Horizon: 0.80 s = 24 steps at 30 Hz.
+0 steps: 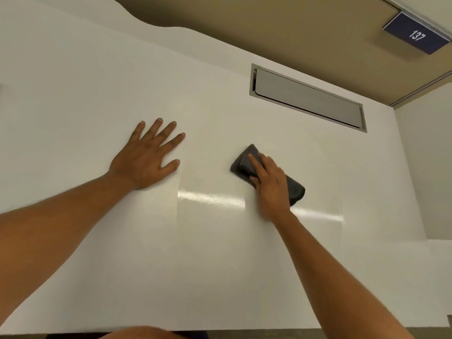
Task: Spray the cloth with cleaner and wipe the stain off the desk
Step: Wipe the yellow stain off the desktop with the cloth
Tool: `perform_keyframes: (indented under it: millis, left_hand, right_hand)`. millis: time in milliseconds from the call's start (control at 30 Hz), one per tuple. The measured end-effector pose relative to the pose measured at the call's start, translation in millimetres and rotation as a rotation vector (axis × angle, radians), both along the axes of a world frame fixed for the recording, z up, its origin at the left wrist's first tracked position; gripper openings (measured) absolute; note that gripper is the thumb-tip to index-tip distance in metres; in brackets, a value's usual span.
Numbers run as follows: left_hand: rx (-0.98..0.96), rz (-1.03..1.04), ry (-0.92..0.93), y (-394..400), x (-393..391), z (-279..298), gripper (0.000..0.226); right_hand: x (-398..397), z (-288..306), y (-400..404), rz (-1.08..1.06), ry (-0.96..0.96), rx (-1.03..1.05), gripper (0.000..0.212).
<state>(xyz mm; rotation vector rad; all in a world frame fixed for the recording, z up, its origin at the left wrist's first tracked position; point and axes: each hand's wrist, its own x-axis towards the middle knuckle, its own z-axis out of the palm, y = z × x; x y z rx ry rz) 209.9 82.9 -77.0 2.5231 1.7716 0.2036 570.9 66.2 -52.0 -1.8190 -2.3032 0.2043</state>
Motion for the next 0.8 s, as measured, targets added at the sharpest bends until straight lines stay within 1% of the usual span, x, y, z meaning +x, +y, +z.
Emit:
perform_keyframes:
  millis: [67,133,233,300,400,500,600,700,800]
  left_hand:
    - [-0.013,-0.003,0.0,0,0,1,0.072]
    - [-0.018,0.002,0.0,0,0,2,0.072]
    - [-0.027,0.003,-0.01,0,-1,3,0.072]
    - [-0.018,0.002,-0.014,-1,-1,3,0.072]
    - [-0.001,0.005,-0.017,0,-1,2,0.071]
    - [0.008,0.004,-0.015,-2,-1,2,0.071]
    - [-0.006,0.004,-0.005,-1,0,4,0.072]
    - [-0.02,0.002,-0.009,-2,-1,4,0.072]
    - [-0.021,0.004,-0.024,-4,0,6,0.072]
  right_hand:
    - [-15,0,53,-0.053,0.009,0.026,0.054]
    - [-35,1,86,-0.084,0.024,0.022,0.054]
    - [-56,-2,95,-0.035,0.013,0.029,0.054]
    - [-65,-3,77,0.062,0.018,0.041,0.056]
    - [-77,-4,19,0.188,0.036,0.012,0.057]
    - [-81,-1,-49,0.238,0.074,-0.026,0.06]
    - [-79,4,-98,0.27,0.007,-0.036,0.059]
    - [-82,11,-111,0.307,-0.103,-0.01,0.054]
    - [-85,25,-104,0.301,-0.106,-0.012,0.049]
